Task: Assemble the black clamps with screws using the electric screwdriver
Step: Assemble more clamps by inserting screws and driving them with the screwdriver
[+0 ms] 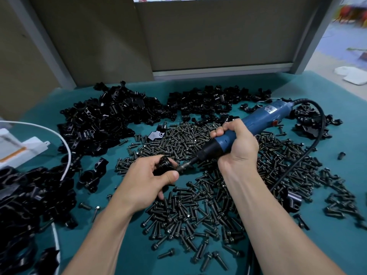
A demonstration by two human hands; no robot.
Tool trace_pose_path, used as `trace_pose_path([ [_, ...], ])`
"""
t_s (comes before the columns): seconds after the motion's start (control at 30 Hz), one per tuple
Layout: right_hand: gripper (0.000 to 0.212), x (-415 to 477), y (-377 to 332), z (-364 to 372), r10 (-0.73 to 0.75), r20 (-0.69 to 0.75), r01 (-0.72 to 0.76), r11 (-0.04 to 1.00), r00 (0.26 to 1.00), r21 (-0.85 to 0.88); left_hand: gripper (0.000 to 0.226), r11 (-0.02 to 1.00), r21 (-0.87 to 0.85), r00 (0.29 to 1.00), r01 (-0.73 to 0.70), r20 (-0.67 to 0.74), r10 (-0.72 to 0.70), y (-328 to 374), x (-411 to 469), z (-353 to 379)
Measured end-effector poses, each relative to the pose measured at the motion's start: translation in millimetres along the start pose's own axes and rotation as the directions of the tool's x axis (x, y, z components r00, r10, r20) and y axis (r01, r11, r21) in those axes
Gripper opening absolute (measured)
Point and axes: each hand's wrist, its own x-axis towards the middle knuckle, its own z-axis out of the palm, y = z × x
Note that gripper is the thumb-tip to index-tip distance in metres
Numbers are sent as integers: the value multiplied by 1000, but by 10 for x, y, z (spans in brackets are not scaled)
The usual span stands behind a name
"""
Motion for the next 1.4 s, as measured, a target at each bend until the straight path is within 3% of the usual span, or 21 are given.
trace_pose_path([
  [0.13,34,0,2,3,15,-1,-15,1000,1000,-8,6,994,103,998,-27,-47,32,-5,-2,24],
  [0.37,35,-30,36,43,3,6,-3,1000,1000,-27,6,992,120,996,-39,-74,48,6,-6,9],
  [1.1,33,2,46,6,38,57,-38,999,998,5,14,989,-143,998,-23,-55,15,-63,2,4],
  [1.4,27,-29,22,27,50,146,-53,998,988,15,12,950,-306,998,63,19,-60,-26,-5,1],
])
